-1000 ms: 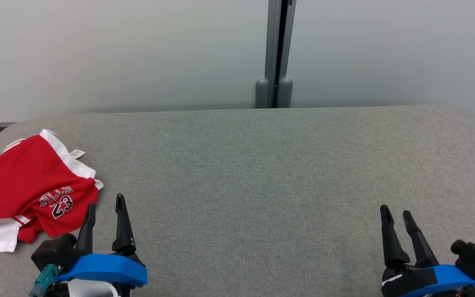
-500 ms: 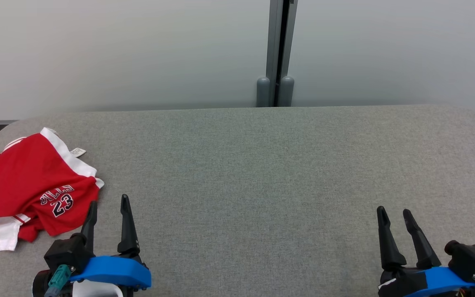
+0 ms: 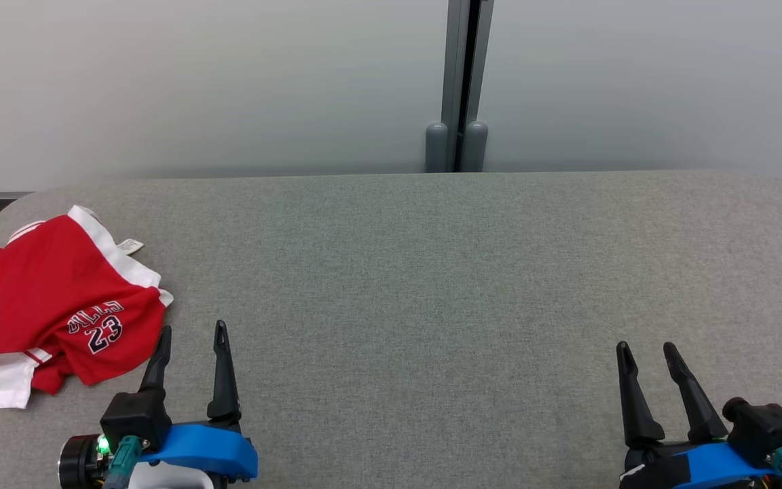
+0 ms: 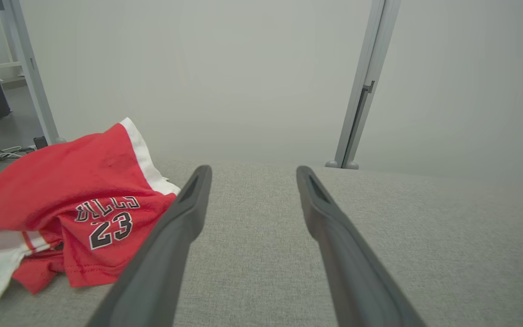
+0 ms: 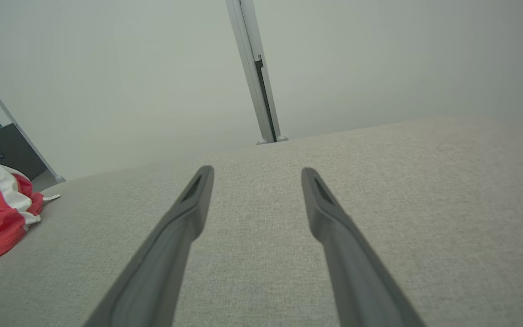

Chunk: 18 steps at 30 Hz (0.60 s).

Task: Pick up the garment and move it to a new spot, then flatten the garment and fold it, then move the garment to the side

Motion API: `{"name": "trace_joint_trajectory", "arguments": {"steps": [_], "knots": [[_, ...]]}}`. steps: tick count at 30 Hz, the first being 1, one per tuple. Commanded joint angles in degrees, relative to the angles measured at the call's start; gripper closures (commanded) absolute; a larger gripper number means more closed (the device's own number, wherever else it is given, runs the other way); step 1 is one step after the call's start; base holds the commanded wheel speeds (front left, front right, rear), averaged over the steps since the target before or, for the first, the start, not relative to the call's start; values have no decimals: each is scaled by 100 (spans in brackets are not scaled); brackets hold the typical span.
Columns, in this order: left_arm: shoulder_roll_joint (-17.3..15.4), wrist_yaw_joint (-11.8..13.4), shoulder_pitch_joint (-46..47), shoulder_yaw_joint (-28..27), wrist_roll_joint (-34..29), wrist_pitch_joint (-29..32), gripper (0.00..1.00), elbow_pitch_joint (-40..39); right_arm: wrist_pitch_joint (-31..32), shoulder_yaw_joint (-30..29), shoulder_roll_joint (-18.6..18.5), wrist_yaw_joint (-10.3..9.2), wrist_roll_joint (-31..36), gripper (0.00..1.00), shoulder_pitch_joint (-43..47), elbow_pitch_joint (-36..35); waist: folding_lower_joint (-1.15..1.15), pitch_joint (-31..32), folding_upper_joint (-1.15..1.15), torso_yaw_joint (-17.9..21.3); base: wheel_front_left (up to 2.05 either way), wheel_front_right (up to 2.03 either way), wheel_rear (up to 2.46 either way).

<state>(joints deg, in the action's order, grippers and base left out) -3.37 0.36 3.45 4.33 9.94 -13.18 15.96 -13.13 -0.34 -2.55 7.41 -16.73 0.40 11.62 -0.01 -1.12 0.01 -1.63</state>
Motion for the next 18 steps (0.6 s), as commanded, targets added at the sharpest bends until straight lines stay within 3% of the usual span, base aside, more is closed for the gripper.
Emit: {"name": "trace_joint_trajectory", "arguments": {"steps": [1, 18], "knots": [[-34, 48, 88, 16, -121, -50, 0, 7, -51, 6, -49, 12, 120, 0, 45, -26, 1, -5, -1, -7, 0, 0, 0], [-28, 143, 174, 79, -574, -211, 0, 562, -216, -60, -52, 9, 768, 0, 61, 248, 1, 9, -1, -42, 0, 0, 0]]}}
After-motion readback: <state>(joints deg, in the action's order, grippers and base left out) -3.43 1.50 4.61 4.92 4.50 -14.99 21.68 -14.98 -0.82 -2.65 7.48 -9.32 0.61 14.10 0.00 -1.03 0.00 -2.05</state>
